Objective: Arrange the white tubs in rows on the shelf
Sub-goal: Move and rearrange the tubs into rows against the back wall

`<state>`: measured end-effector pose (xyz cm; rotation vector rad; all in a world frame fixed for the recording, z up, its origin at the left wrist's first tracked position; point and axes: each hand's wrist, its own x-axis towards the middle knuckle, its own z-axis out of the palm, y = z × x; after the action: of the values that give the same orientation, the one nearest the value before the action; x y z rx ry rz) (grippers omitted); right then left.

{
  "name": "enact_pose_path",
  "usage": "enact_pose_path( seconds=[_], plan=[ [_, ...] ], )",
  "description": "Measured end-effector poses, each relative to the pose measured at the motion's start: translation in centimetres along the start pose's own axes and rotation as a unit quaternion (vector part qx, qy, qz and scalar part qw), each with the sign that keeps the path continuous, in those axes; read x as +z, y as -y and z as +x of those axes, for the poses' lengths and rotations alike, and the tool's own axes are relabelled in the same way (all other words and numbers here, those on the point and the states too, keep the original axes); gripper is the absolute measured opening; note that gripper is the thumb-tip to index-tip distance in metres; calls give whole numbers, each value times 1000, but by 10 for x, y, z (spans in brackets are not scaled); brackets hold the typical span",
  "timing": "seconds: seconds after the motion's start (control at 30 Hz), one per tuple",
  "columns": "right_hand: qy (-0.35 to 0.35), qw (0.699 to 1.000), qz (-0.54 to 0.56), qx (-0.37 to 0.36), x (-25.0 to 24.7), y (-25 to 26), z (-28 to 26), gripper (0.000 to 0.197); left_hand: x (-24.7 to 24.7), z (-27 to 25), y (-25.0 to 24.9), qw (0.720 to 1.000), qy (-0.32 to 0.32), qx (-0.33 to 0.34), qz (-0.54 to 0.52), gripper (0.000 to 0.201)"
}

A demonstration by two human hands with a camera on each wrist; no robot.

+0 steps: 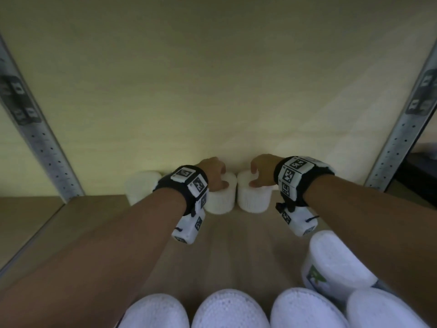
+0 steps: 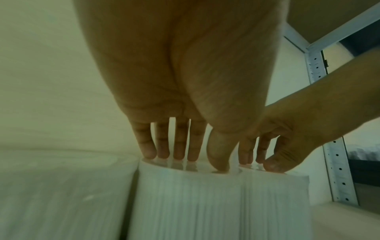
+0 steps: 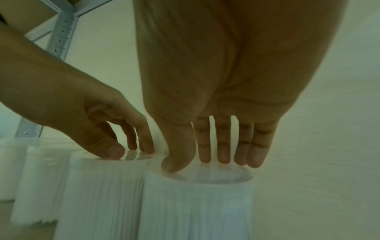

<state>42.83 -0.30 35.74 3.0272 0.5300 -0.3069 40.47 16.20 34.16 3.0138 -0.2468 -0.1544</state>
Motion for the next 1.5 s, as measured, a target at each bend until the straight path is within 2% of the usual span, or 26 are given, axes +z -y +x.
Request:
enact_pose_path(
  seconds=[0.23, 0.43, 0.6, 0.7, 0.77, 0.9, 1.1, 1.2, 1.3, 1.4, 1.5],
  plan=[
    [-2, 1000, -6, -3, 0, 1, -4, 49, 3, -4, -1, 1000, -4, 0, -4, 52],
    [25, 999, 24, -26, -5, 1, -6, 50, 2, -4, -4, 1000, -9, 5, 5, 50],
    [-18, 1000, 21, -1, -7, 5, -6, 42, 4, -4, -2, 1000, -13, 8, 0, 50],
    [2, 1000, 1, 19, -1, 6, -3, 59, 4, -3, 0, 1000, -10, 8, -1, 50],
    [0, 1000, -2, 17, 2, 7, -1, 62, 4, -2, 1, 1000, -12, 6, -5, 49],
    [0, 1000, 9, 6, 2, 5, -1, 58, 6, -2, 1, 1000, -18, 8, -11, 49],
    [40, 996, 70, -40, -4, -2, -5, 50, 7, -2, 1, 1000, -22, 6, -15, 48],
    [18, 993, 105, -46, -5, -3, -7, 49, 7, -2, 1, 1000, -19, 4, -20, 48],
    [-16, 995, 95, -15, -3, -2, -5, 44, 8, -2, 2, 999, -18, 3, -30, 49],
    [-11, 999, 38, 16, 2, -1, -5, 61, 9, -2, 3, 999, -17, 2, -34, 49],
    [-12, 999, 27, 15, 5, -1, -5, 64, 9, -2, 4, 999, -12, 1, -33, 48]
  ],
)
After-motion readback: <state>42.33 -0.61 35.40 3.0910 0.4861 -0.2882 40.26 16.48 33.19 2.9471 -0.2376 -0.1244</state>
